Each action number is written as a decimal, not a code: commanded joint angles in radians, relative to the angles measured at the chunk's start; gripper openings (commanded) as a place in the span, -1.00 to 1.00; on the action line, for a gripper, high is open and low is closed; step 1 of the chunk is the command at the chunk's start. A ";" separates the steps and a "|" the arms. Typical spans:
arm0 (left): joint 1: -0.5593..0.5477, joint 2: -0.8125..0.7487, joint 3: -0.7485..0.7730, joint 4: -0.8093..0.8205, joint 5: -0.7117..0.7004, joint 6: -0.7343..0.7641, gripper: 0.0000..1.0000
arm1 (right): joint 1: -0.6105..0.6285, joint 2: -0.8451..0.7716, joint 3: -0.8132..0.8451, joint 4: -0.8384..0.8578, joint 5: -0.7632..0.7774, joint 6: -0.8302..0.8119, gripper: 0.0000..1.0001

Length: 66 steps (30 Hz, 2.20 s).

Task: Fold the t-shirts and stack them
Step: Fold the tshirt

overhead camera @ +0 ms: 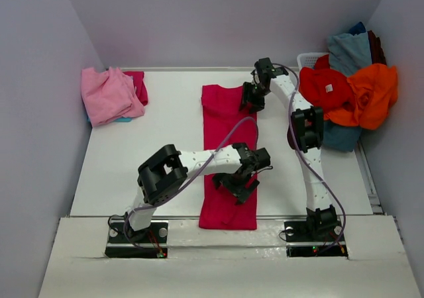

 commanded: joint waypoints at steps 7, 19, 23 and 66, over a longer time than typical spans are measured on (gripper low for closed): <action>0.106 -0.112 0.128 -0.106 -0.272 -0.150 0.98 | 0.016 -0.208 -0.049 0.066 0.037 -0.026 0.17; 0.414 -0.047 0.351 -0.048 -0.226 -0.023 0.98 | 0.093 -0.394 -0.323 0.018 0.018 -0.005 0.15; 0.494 0.066 0.524 -0.029 -0.147 0.008 0.98 | 0.093 -0.457 -0.464 0.083 -0.020 0.026 0.14; 0.921 0.020 0.007 0.939 0.634 -0.161 0.66 | 0.102 -0.529 -0.753 0.170 -0.020 0.021 -0.04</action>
